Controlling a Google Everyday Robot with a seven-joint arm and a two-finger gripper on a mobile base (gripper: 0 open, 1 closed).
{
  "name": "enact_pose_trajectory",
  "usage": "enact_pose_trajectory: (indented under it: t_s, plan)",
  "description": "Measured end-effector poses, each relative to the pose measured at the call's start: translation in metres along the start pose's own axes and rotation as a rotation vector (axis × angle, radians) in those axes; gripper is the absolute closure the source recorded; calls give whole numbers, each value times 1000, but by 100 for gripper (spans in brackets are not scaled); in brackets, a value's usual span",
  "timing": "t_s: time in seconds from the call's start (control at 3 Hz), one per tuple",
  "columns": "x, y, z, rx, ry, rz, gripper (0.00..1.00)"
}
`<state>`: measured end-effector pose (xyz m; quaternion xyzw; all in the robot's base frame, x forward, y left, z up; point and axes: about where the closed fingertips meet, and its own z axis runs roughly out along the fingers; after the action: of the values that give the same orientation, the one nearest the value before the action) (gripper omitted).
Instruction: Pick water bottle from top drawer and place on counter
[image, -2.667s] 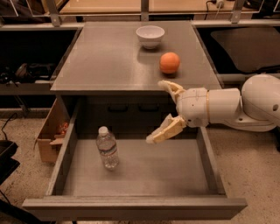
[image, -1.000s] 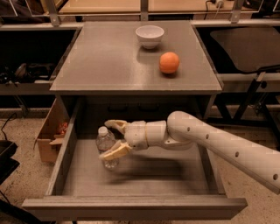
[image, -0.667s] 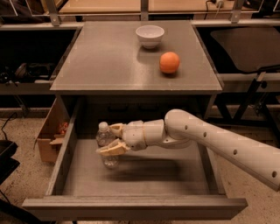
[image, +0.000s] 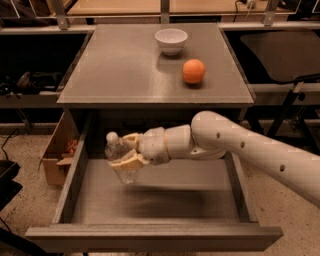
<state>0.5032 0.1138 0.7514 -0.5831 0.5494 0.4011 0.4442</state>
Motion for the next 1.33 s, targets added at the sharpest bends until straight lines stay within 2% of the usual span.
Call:
enact_pose_trajectory:
  t_s: [0.33, 0.67, 1.0, 1.33]
  plan:
    - [-81, -26, -33, 50, -46, -67, 100]
    - [-151, -69, -46, 77, -95, -72, 100]
    - [-201, -124, -33, 98, -107, -24, 100]
    - [-224, -193, -16, 162, -102, 48, 100]
